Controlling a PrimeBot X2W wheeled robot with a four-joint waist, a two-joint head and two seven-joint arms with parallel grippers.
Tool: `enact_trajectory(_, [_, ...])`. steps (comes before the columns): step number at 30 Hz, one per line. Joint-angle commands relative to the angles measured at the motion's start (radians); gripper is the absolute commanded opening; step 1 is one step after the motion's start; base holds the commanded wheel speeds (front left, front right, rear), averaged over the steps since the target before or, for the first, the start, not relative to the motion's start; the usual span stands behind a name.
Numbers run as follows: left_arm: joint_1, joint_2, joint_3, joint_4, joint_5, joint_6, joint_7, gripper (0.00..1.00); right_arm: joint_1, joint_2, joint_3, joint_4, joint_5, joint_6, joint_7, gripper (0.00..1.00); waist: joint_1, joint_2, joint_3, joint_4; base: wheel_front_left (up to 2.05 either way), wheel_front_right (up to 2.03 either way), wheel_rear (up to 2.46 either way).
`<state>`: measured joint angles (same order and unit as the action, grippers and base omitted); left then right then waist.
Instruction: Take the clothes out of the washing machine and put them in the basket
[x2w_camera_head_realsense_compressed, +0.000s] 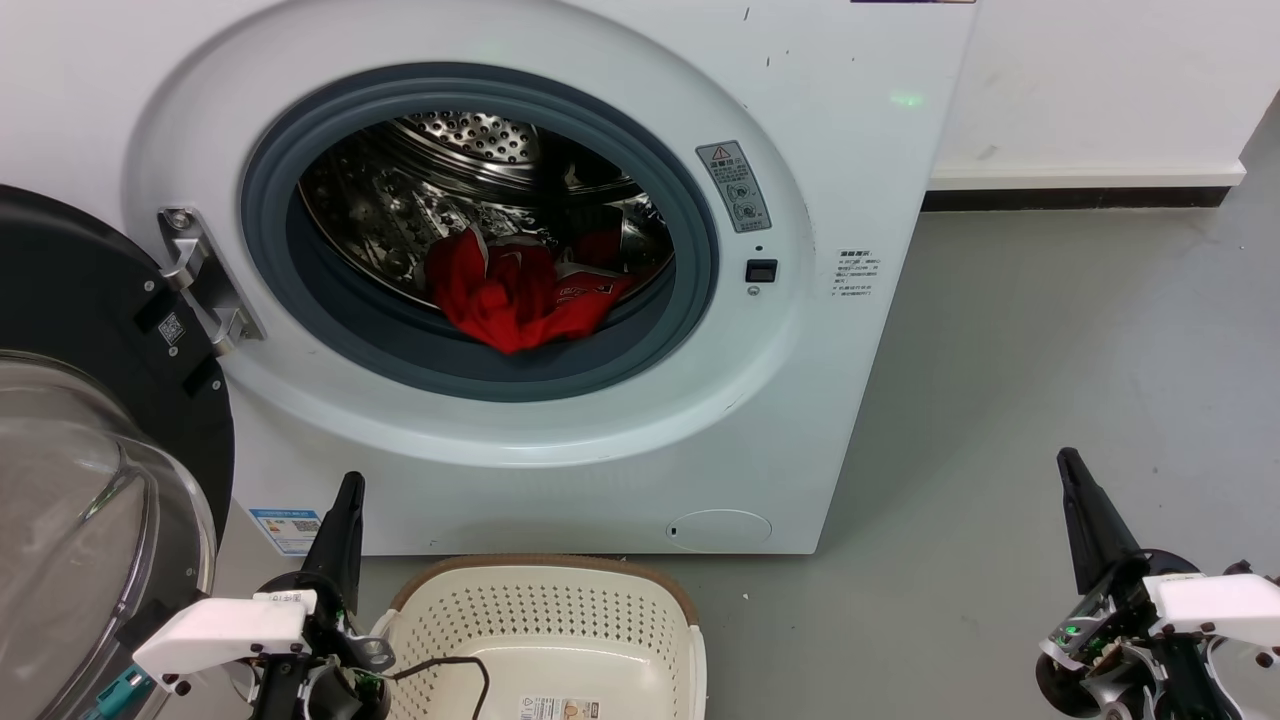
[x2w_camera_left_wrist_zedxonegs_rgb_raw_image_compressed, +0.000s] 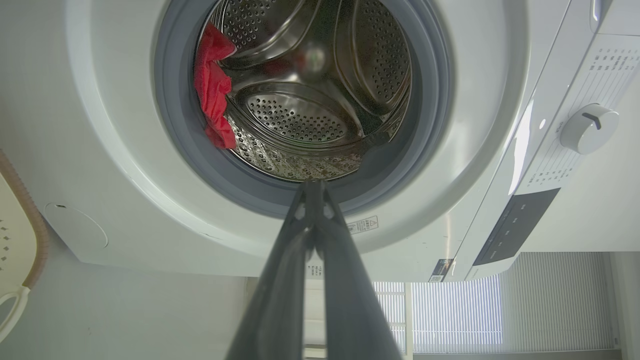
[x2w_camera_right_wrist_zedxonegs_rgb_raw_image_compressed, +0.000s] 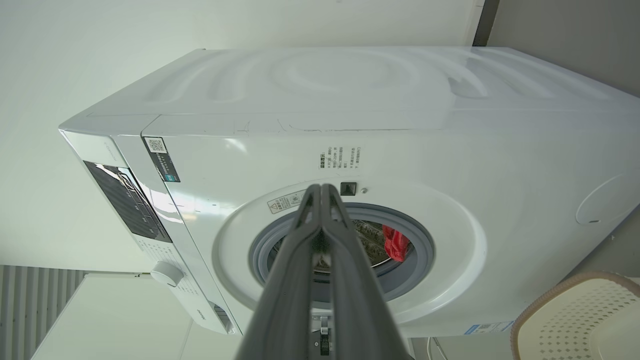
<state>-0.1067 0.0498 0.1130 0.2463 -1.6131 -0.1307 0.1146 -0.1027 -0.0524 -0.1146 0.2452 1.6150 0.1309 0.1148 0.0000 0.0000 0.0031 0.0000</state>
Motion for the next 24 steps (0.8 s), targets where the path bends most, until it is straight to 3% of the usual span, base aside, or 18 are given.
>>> enact_trajectory(1, [-0.006, 0.001, 0.002, -0.001, 0.000, -0.002, 0.002, 0.00, -0.013, 0.003, 0.001, 0.001, -0.004, 0.000, 0.000, 0.00, 0.0000, 0.0000, 0.000, 0.000, 0.00, 0.00, 0.00])
enact_trajectory(14, [-0.006, 0.001, 0.002, -0.001, 0.000, -0.002, 0.002, 0.00, -0.013, 0.003, 0.001, 0.001, -0.004, 0.000, 0.000, 0.00, 0.0000, 0.0000, 0.000, 0.000, 0.00, 0.00, 0.00])
enact_trajectory(15, [0.000, 0.000, 0.000, 0.001, 0.000, 0.000, -0.001, 1.00, 0.000, 0.000, 0.000, 0.001, 0.000, 0.000, -0.001, 1.00, 0.0000, 0.0000, 0.000, 0.000, 0.00, 0.00, 0.00])
enact_trajectory(24, [0.036, -0.003, -0.006, 0.015, 0.036, 0.000, -0.028, 1.00, 0.035, 0.001, 0.006, 0.026, -0.023, 0.000, -0.028, 1.00, 0.0000, 0.0000, 0.001, 0.001, 0.00, 0.00, 0.00])
